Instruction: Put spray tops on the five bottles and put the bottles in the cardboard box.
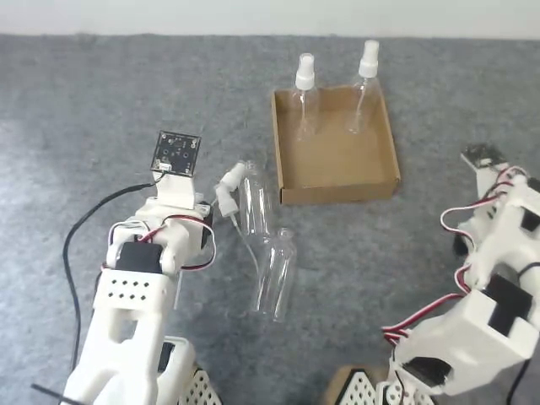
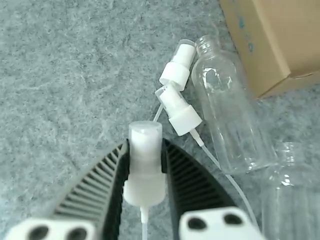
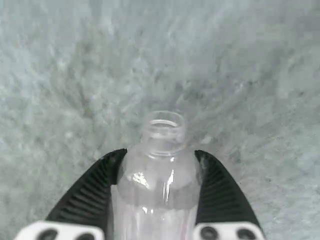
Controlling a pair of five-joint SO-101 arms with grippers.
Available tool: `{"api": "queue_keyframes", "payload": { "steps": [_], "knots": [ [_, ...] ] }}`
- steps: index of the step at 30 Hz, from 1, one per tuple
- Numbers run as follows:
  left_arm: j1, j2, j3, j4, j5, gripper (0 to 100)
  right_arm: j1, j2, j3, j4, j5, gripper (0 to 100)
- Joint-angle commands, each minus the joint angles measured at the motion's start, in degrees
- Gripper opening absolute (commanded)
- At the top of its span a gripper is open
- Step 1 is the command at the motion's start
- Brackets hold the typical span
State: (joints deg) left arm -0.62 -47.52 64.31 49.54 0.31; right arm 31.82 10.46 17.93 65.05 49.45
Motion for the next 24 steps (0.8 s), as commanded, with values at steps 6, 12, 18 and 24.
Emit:
{"api": "queue_keyframes", "payload": {
  "steps": [6, 12, 18, 24],
  "knots": [
    [-0.4, -2.0, -2.3, -1.2, 0.8, 1, -15.0, -17.1, -0.5, 2.5, -13.5, 2.8],
    [-0.4, -2.1, -4.9, -1.1, 0.6, 1, -34.7, -37.7, 12.0, 0.0, -22.4, 2.8],
    [-0.4, -2.1, -17.9, 6.8, 1.9, 1, -53.0, -56.2, 20.4, -2.5, -27.2, 2.8],
    [-3.3, -2.2, -35.3, 14.9, 12.1, 1, -67.6, -61.7, 28.7, -10.2, -31.3, 2.7]
  ]
}}
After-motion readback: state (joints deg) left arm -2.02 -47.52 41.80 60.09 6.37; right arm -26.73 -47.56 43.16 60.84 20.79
